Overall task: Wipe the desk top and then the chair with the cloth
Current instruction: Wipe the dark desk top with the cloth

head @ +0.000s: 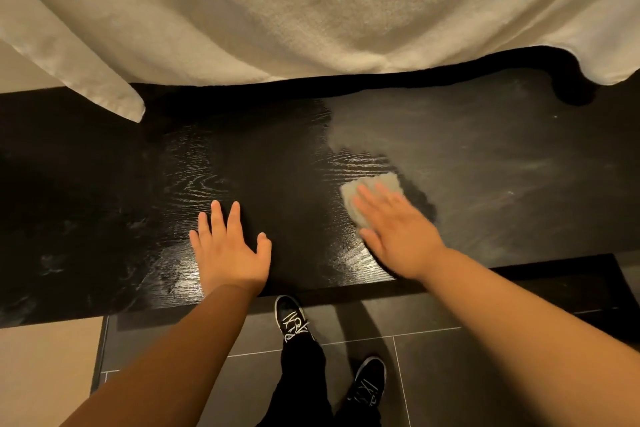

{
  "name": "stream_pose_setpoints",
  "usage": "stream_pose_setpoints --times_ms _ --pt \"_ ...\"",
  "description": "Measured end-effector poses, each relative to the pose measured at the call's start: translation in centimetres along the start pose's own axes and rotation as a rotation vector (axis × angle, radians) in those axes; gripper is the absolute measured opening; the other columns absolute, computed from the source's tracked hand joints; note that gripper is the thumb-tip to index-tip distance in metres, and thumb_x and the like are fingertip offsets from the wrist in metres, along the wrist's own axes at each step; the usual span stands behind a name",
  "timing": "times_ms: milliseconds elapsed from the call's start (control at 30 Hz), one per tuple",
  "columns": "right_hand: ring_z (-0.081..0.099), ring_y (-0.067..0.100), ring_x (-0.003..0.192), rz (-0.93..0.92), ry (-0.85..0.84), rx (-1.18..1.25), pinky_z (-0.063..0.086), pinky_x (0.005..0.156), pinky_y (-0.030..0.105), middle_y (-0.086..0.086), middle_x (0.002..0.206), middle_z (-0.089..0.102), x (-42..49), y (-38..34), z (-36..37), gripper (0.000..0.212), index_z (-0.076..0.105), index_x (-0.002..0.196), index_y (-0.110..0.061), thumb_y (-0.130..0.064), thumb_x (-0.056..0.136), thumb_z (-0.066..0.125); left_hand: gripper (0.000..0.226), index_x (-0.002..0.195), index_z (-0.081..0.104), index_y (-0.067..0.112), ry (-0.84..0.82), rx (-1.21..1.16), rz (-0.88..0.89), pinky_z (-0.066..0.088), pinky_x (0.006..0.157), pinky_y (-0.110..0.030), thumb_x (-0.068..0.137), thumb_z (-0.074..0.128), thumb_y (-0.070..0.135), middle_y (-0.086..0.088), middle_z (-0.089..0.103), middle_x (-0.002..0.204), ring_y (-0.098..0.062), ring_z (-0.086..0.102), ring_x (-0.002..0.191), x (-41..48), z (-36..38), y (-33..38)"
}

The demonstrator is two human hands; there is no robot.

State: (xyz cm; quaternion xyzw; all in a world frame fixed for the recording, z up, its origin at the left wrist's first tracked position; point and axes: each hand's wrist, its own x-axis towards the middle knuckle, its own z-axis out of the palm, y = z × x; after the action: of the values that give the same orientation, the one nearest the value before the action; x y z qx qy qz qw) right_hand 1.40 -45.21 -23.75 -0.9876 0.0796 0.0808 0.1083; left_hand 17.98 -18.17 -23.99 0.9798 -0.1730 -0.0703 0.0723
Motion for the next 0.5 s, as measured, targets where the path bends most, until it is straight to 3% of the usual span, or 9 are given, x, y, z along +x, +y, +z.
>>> stream_pose_setpoints --times_ms 67,133,233,333,433,500 --pt "0.015 0.033 0.156 0.191 0.049 0.045 0.021 0.123 0.055 0.008 0.169 0.02 1.0 2.5 -0.9 0.067 0.029 0.16 -0.014 -0.05 0.104 0.025 0.077 0.164 0.027 0.024 0.0 -0.001 0.0 0.009 0.129 -0.057 0.096 0.049 0.055 -0.011 0.016 0.174 -0.037 0.009 0.16 0.0 0.0 0.0" --pt "0.006 0.033 0.157 0.364 0.048 0.092 0.012 0.127 0.05 0.006 0.171 0.011 2.2 3.5 -1.7 0.066 0.021 0.162 -0.015 -0.048 0.106 0.024 0.077 0.164 0.027 0.024 0.002 -0.004 0.0 0.009 0.129 -0.057 0.096 0.049 0.055 -0.011 0.016 0.174 -0.037 0.009 0.16 0.0 0.0 0.0" --pt "0.002 0.038 0.156 0.47 0.042 0.108 0.005 0.127 0.049 0.009 0.171 0.007 3.0 1.1 -1.8 0.065 0.017 0.163 -0.015 -0.046 0.106 0.024 0.077 0.164 0.028 0.024 0.006 -0.008 0.0 0.009 0.129 -0.057 0.096 0.049 0.054 -0.011 0.017 0.173 -0.037 0.01 0.159 0.0 0.0 0.1" --pt "0.009 0.04 0.155 0.251 0.006 0.063 0.011 0.127 0.053 0.008 0.17 0.017 0.7 -2.5 -0.7 0.067 0.024 0.161 -0.016 -0.048 0.103 0.019 0.076 0.164 0.029 0.024 0.01 -0.012 -0.005 0.01 0.129 -0.057 0.097 0.05 0.053 -0.011 0.018 0.173 -0.038 0.011 0.159 0.0 -0.2 0.1" --pt "0.017 0.035 0.155 0.017 -0.032 0.021 0.012 0.127 0.049 0.005 0.168 0.025 -1.7 -2.4 -0.2 0.061 0.033 0.159 -0.017 -0.046 0.105 0.032 0.076 0.165 0.026 0.024 -0.015 0.016 -0.009 0.01 0.129 -0.057 0.098 0.048 0.053 -0.012 0.016 0.174 -0.038 0.01 0.159 -0.2 -0.5 0.3" --pt "0.019 0.032 0.154 -0.036 -0.053 0.007 0.014 0.126 0.048 0.004 0.167 0.026 -1.2 -0.4 -0.6 0.062 0.033 0.159 -0.018 -0.048 0.104 0.035 0.076 0.166 0.023 0.024 -0.045 0.021 -0.017 0.008 0.129 -0.058 0.1 0.046 0.052 -0.011 0.012 0.174 -0.038 0.007 0.16 -0.3 -0.7 0.6"
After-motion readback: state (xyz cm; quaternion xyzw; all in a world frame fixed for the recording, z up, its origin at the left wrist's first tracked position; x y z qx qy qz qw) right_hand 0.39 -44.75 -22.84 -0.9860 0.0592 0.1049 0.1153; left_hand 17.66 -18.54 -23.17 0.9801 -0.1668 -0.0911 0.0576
